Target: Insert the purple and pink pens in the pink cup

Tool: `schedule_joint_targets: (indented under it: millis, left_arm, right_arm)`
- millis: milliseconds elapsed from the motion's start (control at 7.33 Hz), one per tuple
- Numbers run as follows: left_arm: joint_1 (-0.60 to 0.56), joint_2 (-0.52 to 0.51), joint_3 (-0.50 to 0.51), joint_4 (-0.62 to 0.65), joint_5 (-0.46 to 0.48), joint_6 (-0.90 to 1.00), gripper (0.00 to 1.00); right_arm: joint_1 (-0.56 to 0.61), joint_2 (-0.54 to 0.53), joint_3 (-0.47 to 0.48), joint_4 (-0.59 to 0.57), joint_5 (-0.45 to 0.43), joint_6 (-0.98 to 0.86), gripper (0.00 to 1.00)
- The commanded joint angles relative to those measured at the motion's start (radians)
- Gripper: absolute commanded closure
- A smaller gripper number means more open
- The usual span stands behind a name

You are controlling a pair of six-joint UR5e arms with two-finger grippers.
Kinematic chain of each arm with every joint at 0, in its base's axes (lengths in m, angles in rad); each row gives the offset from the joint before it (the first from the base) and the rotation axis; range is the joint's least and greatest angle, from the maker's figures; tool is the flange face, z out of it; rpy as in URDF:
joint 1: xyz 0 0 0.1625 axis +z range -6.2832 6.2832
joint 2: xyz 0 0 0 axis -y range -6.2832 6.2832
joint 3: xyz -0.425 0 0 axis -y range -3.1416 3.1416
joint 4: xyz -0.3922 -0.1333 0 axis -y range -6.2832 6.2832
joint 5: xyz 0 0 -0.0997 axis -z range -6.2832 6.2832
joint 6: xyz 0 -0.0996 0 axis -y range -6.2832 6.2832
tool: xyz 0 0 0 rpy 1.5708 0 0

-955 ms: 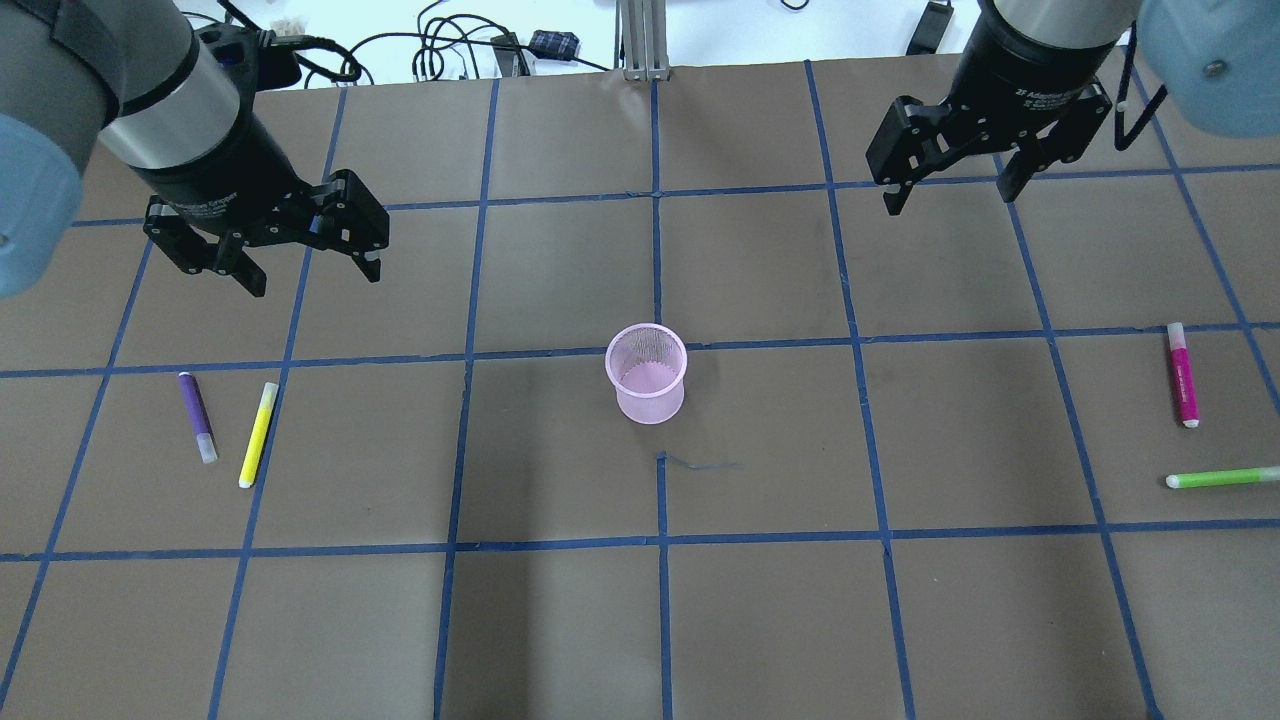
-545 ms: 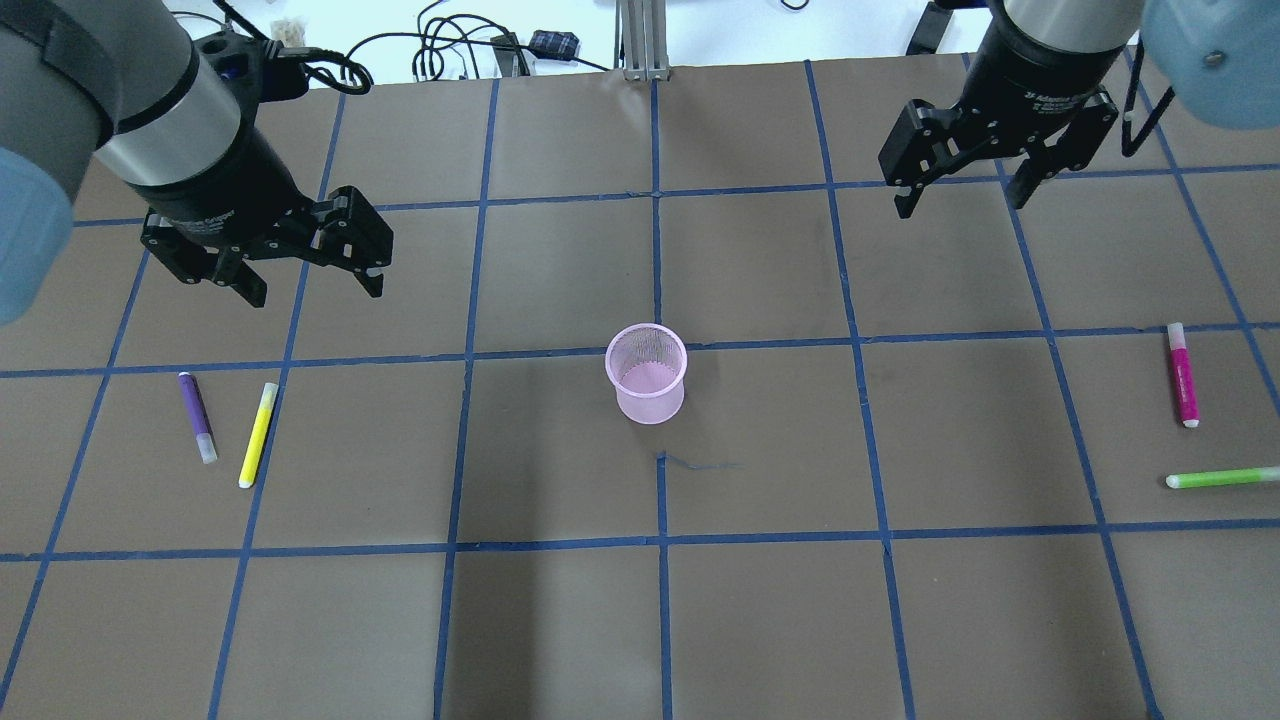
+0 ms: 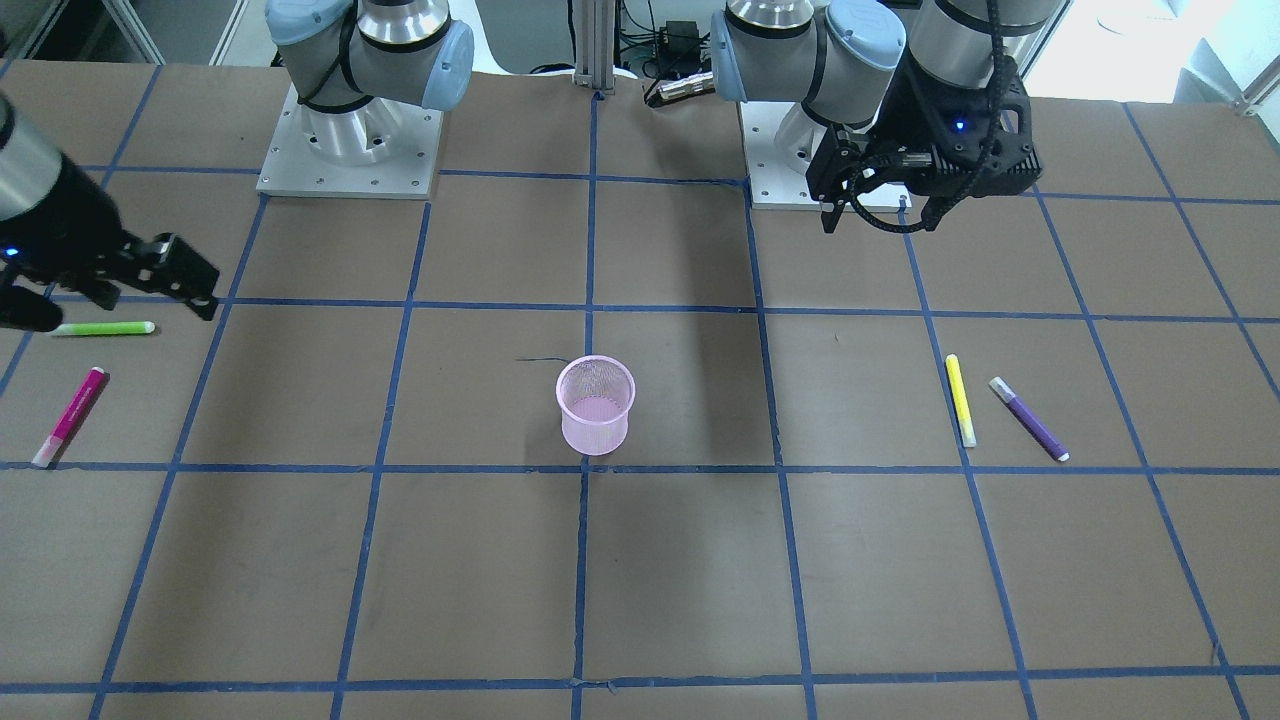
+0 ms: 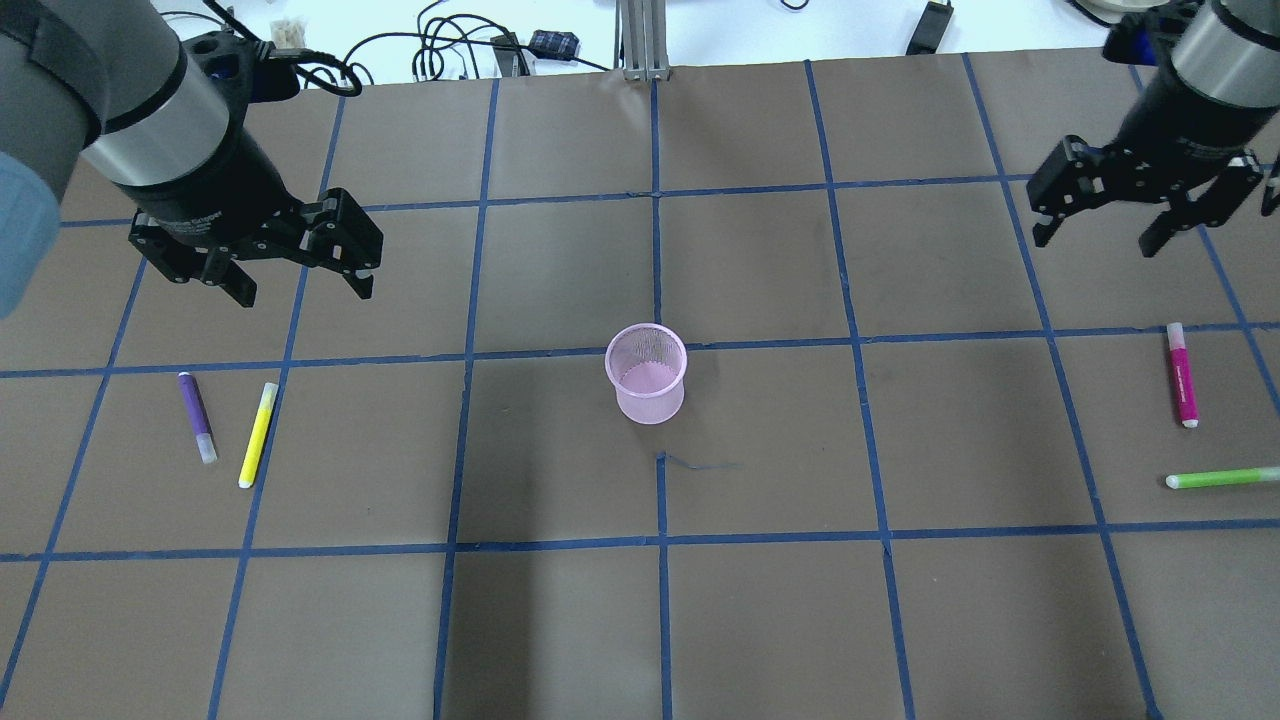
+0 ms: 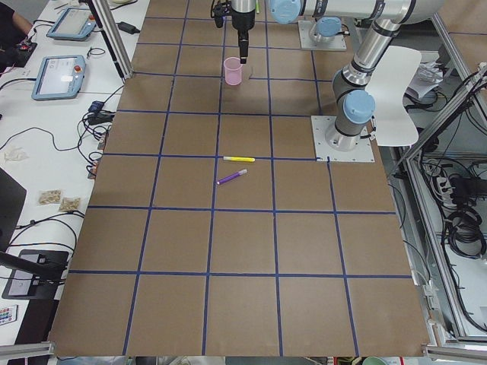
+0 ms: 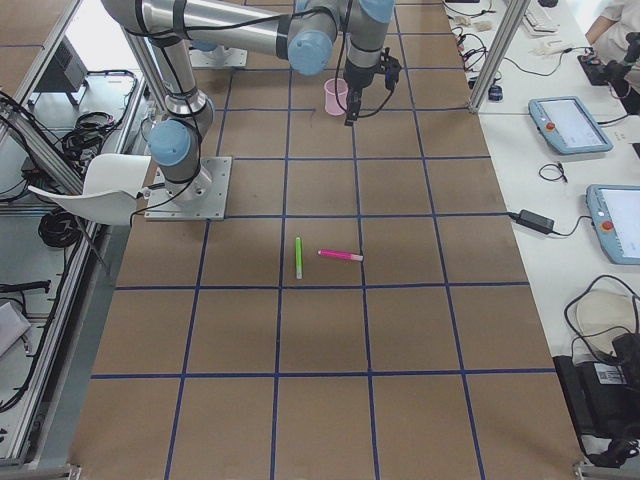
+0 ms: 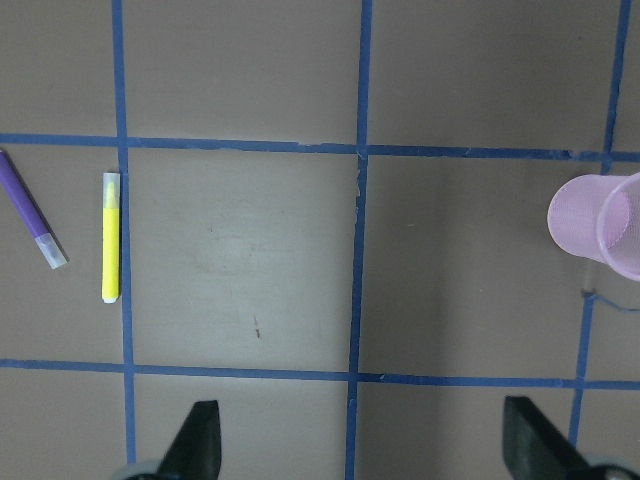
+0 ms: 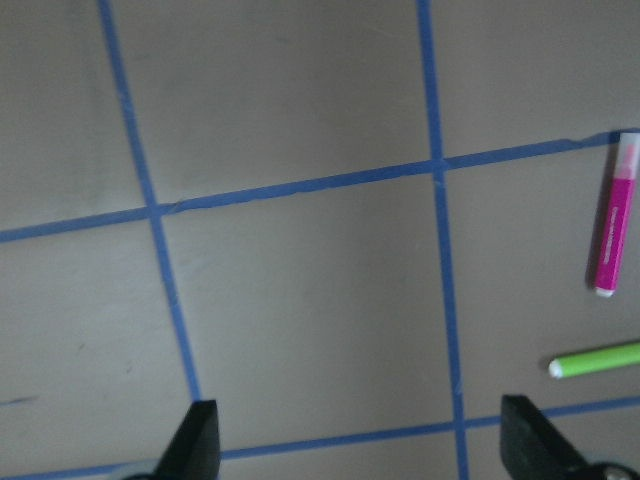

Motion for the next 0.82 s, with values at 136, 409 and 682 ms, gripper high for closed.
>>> schedule_joint_targets:
  millis: [136, 409, 682]
  left_arm:
    - [0.33, -0.071, -0.005, 0.039, -0.003, 0.035, 0.0]
    - [0.429, -0.175, -0.005, 0.185, -0.002, 0.046, 0.0]
    - [0.483, -0.268, -0.063, 0.305, -0.003, 0.041, 0.0]
  right_arm:
    - [-0.298, 0.049, 0.351, -0.542, -0.016, -0.3, 0.0]
    - [-0.33, 0.124, 0.389, -0.648, -0.004, -0.322, 0.0]
    - [-0.34, 0.247, 0.394, -0.767, 0.001, -0.339, 0.02]
